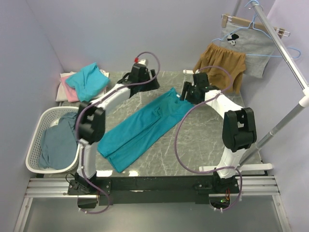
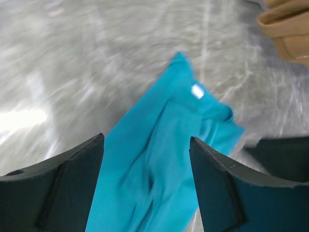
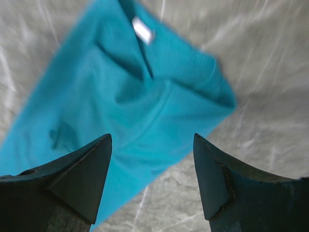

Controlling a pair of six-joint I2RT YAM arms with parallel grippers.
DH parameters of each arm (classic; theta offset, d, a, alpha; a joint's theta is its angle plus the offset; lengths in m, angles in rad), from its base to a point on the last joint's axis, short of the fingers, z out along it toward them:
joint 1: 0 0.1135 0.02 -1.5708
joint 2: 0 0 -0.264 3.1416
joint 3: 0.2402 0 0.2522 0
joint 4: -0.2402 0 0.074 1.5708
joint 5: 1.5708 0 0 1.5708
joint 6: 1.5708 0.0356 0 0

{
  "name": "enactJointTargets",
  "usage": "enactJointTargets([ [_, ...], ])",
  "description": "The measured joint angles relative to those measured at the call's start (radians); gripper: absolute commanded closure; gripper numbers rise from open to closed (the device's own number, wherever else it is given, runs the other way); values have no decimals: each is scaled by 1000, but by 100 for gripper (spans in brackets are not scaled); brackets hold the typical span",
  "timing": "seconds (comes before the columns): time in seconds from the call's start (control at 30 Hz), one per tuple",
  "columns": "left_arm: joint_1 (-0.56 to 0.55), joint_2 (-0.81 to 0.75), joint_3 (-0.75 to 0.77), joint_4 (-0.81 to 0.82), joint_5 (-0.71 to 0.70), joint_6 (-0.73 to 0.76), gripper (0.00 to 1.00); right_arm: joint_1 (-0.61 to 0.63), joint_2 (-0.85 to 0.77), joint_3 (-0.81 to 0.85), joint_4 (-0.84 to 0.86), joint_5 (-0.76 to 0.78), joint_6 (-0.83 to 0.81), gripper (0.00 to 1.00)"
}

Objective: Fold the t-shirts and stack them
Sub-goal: Rotate the tshirt 90 degrees

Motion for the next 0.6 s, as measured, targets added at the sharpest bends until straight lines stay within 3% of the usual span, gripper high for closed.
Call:
enactJointTargets([
  [0.17,0,242,225,14,167,64,24,21,10,-59,-12,-24,6,26],
  [0.6,0,308,232,127,525,77,23,62,32,-85,75,-120,63,26],
])
